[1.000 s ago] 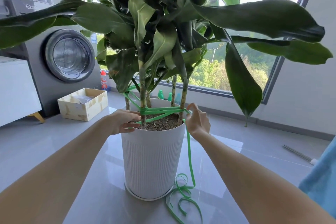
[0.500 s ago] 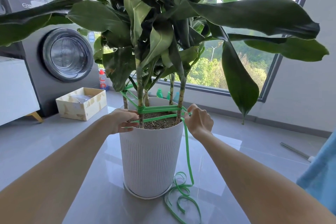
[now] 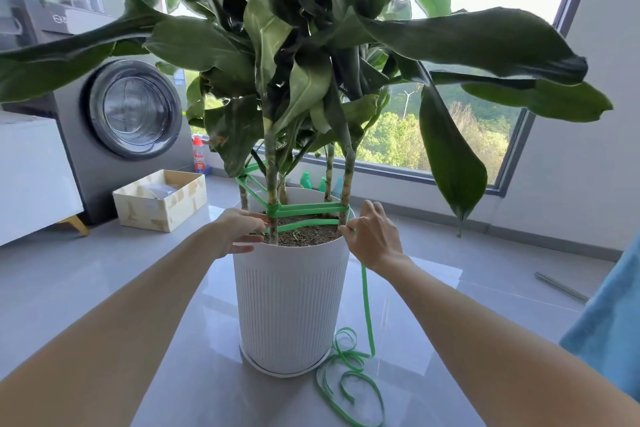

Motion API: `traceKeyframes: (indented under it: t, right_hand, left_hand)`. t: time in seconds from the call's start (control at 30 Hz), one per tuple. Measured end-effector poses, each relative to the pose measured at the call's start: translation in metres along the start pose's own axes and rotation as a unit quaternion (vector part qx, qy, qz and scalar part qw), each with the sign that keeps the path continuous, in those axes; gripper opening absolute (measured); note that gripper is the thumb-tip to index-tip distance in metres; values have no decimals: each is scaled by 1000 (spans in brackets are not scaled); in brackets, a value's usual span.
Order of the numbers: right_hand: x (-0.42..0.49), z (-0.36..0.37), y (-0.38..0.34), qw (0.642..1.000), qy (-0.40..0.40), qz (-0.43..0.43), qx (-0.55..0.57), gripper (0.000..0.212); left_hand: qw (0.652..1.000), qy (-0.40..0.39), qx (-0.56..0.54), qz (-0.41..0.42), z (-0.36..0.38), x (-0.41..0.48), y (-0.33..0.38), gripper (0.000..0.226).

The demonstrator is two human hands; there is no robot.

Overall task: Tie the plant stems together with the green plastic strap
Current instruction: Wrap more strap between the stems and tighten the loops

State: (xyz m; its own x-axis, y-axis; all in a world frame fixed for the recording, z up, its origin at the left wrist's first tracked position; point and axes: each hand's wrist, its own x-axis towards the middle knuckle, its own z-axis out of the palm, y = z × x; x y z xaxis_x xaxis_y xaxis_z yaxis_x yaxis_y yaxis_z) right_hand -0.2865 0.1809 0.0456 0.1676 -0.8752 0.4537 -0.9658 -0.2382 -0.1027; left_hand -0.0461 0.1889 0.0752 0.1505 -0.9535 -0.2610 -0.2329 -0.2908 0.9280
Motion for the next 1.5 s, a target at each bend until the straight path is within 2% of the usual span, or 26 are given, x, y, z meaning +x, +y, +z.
traceKeyframes:
  t: [0.07, 0.13, 0.23, 0.3, 0.37, 0.47, 0.6, 0.83, 1.03, 1.2, 1.37, 1.5]
  right_hand:
    - [-4, -3, 3, 997, -15, -73, 3, 35]
    - [-9, -6, 4, 994, -32, -100, 32, 36]
    - [-14, -8, 4, 992, -68, -79, 77, 48]
    - [-17, -9, 1, 985, -117, -39, 117, 47]
    - [-21, -8, -1, 962, -200, 16, 186, 38]
    - [-27, -10, -5, 894, -350, 90, 267, 30]
    - [-28, -16, -12, 858, -437, 102, 251, 32]
    - [-28, -14, -19, 823, -494, 84, 268, 39]
    - [-26, -10, -18, 810, -517, 71, 269, 39]
    - [-24, -9, -15, 801, -529, 74, 272, 39]
    - [-25, -9, -12, 790, -543, 73, 277, 41]
    - [-25, -8, -13, 789, -543, 75, 277, 42]
  left_hand:
    - [1000, 9, -6, 2, -1, -1, 0, 22]
    - [1000, 15, -11, 4, -3, -2, 0, 26]
    - [1000, 18, -11, 7, -6, -5, -2, 27]
    - [1000, 19, -15, 11, -7, -7, -3, 27]
    - [999, 21, -23, 15, -7, -9, -2, 26]
    - [999, 21, -29, 15, -7, -10, 0, 24]
    - [999, 17, -14, 23, -2, -12, 1, 18]
    - [995, -29, 46, 82, 22, -12, 6, 16]
    - [975, -85, 154, 139, 67, -3, 8, 24]
    - [958, -133, 207, 149, 98, 1, 11, 27]
    - [952, -108, 231, 168, 106, 11, 7, 16]
    - [961, -79, 218, 152, 102, 12, 9, 11]
